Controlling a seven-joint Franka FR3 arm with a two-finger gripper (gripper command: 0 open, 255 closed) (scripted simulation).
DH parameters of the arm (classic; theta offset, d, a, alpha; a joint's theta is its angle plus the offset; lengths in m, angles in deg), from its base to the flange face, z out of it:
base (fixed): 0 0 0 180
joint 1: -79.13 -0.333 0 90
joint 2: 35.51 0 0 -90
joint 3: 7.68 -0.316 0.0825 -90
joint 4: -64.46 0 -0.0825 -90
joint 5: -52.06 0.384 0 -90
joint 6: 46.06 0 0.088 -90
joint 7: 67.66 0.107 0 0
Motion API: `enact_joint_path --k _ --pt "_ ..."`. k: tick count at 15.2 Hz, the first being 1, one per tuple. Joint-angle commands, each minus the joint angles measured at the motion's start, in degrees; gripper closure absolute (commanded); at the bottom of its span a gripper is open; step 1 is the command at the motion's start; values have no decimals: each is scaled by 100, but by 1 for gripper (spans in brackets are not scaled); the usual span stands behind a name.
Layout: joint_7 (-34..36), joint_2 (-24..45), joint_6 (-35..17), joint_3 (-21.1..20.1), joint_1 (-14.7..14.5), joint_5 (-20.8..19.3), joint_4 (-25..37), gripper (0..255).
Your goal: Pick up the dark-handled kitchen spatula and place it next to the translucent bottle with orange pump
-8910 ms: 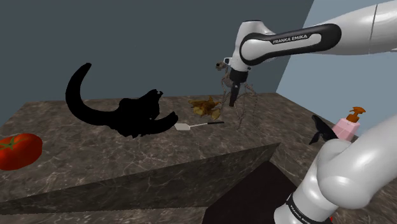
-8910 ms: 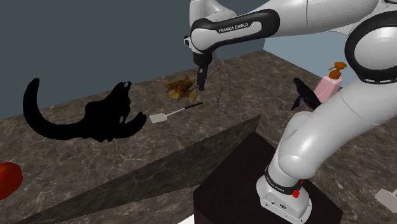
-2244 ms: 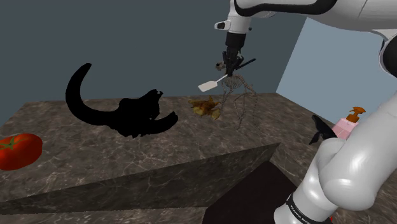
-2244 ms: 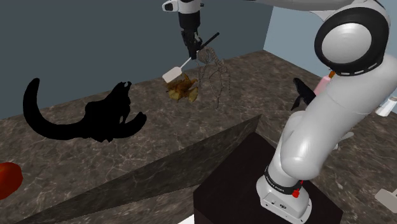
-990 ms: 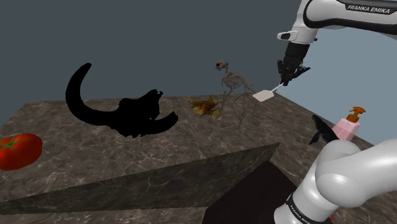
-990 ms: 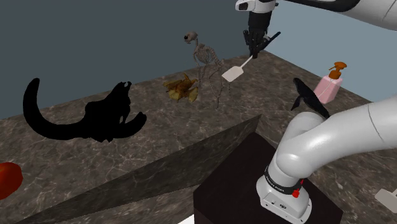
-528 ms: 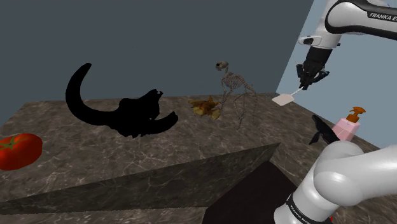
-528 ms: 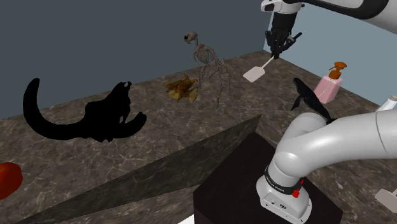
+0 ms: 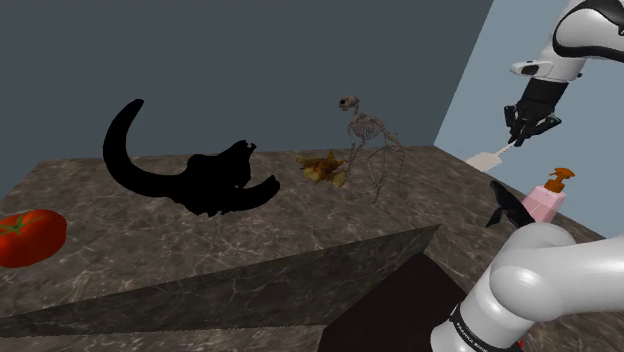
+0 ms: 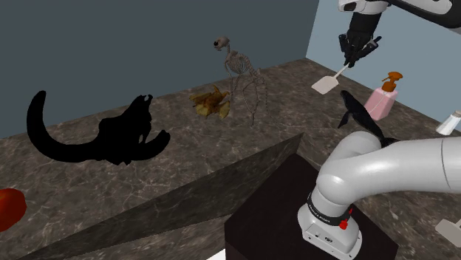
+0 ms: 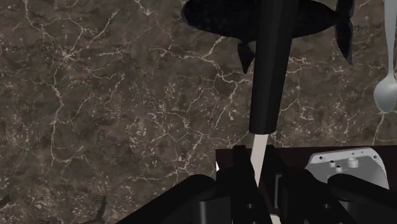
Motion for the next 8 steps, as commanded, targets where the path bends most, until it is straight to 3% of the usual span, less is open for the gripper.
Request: enact_joint_path --k 1,8 --pt "-291 -60 28 224 58 -192 91 255" --pt "-185 -289 -378 379 153 -360 -534 255"
